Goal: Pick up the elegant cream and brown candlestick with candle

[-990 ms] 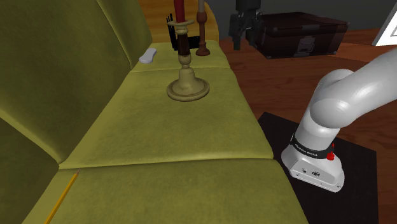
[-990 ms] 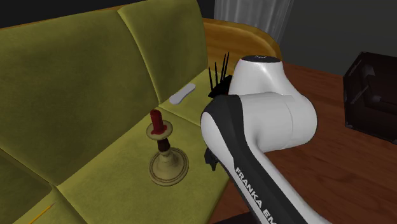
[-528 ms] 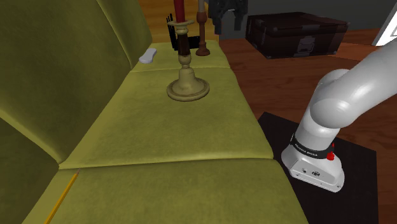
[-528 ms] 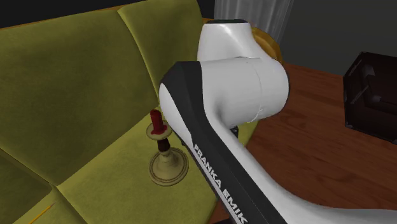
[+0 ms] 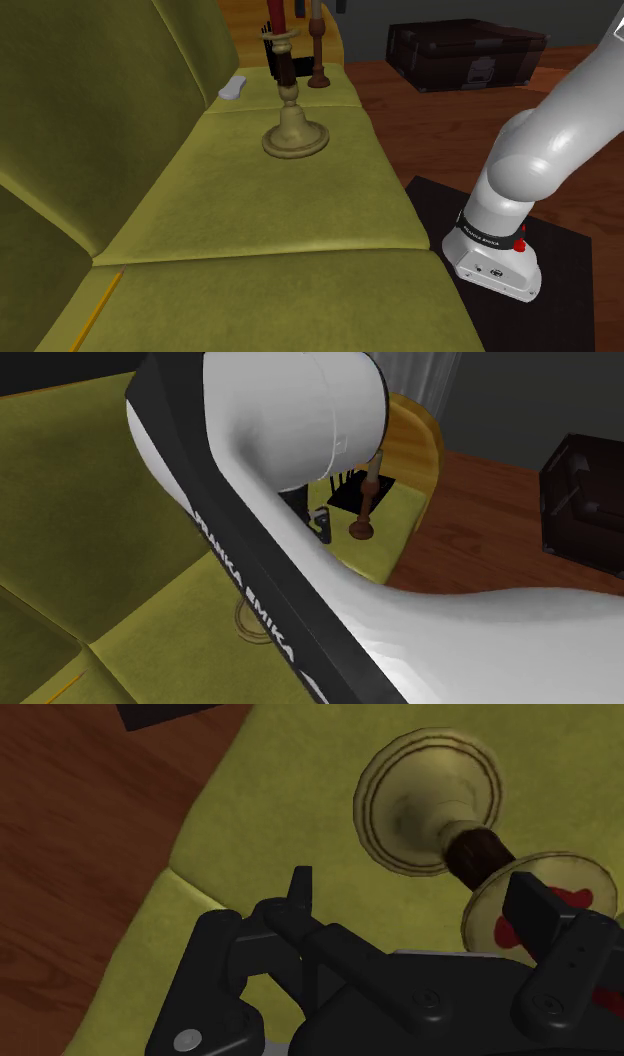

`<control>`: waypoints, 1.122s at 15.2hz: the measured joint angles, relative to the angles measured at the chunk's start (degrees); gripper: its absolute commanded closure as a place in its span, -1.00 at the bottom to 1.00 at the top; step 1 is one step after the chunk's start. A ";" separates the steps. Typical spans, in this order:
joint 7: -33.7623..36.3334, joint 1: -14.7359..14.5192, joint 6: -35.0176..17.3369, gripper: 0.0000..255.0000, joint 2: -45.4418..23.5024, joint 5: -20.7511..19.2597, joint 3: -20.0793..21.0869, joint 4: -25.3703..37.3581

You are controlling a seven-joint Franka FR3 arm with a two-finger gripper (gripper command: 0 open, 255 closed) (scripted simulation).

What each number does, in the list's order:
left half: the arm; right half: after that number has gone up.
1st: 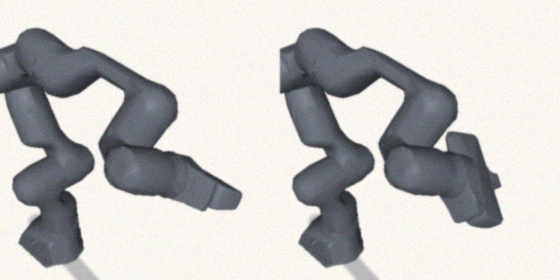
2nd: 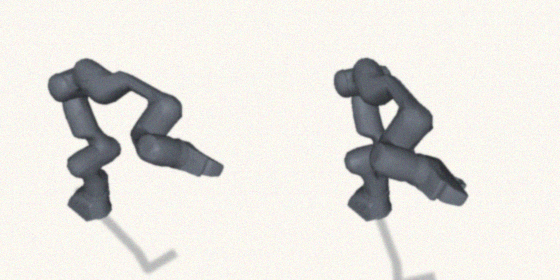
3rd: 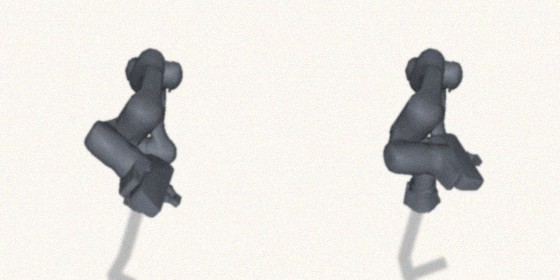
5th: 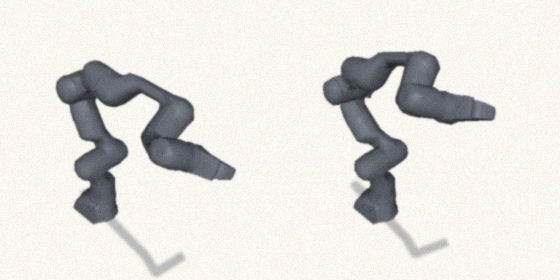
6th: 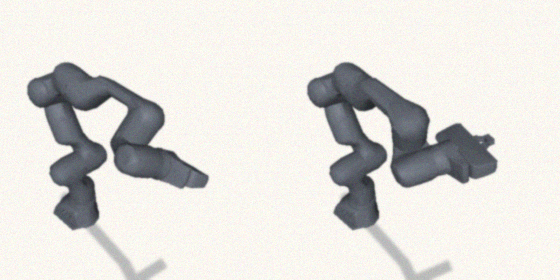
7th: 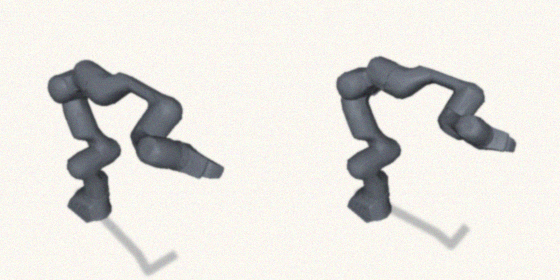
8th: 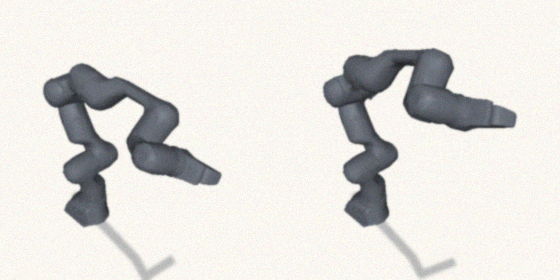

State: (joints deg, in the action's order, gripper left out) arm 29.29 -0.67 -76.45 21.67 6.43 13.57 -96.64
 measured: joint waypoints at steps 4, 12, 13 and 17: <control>6.68 -0.37 3.87 -1.00 -8.63 -2.57 4.34 13.57; 12.26 -1.57 4.37 -1.00 -13.88 -5.11 7.72 19.83; 11.96 -1.47 3.27 -1.00 -13.08 -4.84 7.48 17.97; 11.47 -1.35 1.03 1.00 -11.50 -4.32 7.08 14.27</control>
State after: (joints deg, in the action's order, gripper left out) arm 40.76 -2.02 -75.42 10.17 2.11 20.65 -82.36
